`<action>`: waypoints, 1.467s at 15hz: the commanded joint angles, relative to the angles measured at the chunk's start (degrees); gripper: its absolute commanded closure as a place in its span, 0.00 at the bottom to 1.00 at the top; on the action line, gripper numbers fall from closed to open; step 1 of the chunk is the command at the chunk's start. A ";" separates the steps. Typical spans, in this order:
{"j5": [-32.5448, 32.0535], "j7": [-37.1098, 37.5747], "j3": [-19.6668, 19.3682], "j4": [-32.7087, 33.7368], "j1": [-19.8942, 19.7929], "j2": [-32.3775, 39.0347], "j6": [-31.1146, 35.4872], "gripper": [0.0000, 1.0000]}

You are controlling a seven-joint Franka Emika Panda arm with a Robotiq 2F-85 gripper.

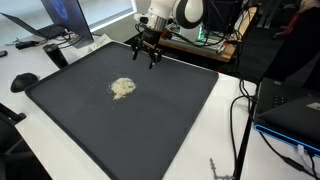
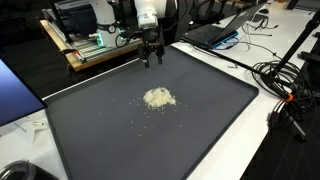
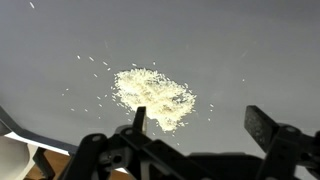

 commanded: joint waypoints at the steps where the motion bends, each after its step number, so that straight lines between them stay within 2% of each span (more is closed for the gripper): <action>1: 10.46 -8.20 -6.36 4.53 8.66 3.77 1.92 0.00; 5: 22.62 -15.28 -10.51 8.65 12.74 5.79 1.17 0.00; 8: 32.77 -22.63 -9.59 11.71 11.56 7.32 2.47 0.00; 11: 42.99 -33.21 -4.53 14.61 6.72 6.41 5.47 0.00; 15: 55.60 -48.63 5.87 21.53 -1.91 5.29 13.37 0.00; 19: 65.93 -62.72 15.52 33.28 -11.30 6.60 23.89 0.00; 22: 72.60 -73.07 18.97 43.74 -16.26 8.85 30.80 0.00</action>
